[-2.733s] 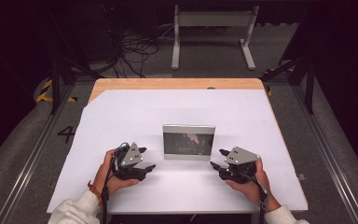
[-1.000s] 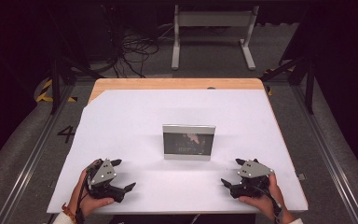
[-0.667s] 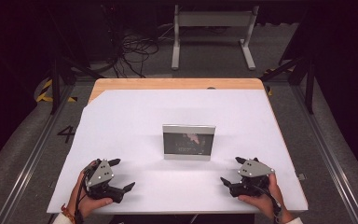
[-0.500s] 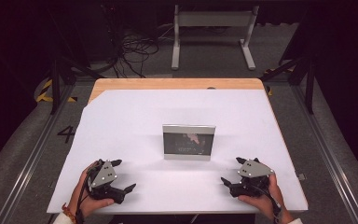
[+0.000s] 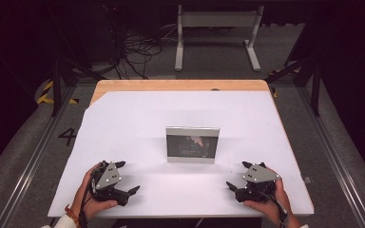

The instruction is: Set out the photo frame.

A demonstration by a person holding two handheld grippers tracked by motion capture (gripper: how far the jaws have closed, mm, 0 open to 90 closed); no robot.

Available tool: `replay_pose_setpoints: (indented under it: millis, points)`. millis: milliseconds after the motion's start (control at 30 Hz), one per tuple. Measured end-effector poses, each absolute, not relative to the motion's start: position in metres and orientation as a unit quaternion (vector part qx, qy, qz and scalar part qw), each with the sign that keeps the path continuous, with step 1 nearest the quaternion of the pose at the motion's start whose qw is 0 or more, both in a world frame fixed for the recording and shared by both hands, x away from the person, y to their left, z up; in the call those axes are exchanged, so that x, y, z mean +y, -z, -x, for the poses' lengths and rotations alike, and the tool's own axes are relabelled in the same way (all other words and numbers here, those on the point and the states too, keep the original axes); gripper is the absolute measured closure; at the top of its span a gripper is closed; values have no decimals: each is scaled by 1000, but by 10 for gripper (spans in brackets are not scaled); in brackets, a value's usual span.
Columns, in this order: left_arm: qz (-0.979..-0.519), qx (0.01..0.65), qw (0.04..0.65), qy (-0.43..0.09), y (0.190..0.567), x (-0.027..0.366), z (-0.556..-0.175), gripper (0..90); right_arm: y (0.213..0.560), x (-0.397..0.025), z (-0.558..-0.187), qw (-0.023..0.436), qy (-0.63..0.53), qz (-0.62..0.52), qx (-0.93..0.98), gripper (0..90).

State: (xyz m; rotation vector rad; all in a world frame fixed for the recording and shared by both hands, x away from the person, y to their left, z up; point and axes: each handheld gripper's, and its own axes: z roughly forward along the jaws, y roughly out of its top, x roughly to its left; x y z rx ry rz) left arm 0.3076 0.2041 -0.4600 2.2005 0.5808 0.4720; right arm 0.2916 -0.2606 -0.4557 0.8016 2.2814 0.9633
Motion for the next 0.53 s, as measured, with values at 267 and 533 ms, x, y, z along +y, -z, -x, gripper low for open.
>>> replay_pose_setpoints:
  millis: [267, 533]
  points:
    - [-872, 230, 389, -187, 461, 202, -312, 71, 457, -262, -291, 265, -355, -296, 846, 140]
    - [-873, 236, 383, -187, 463, 202, -315, 75, 456, -263, -290, 267, -357, -297, 845, 140]
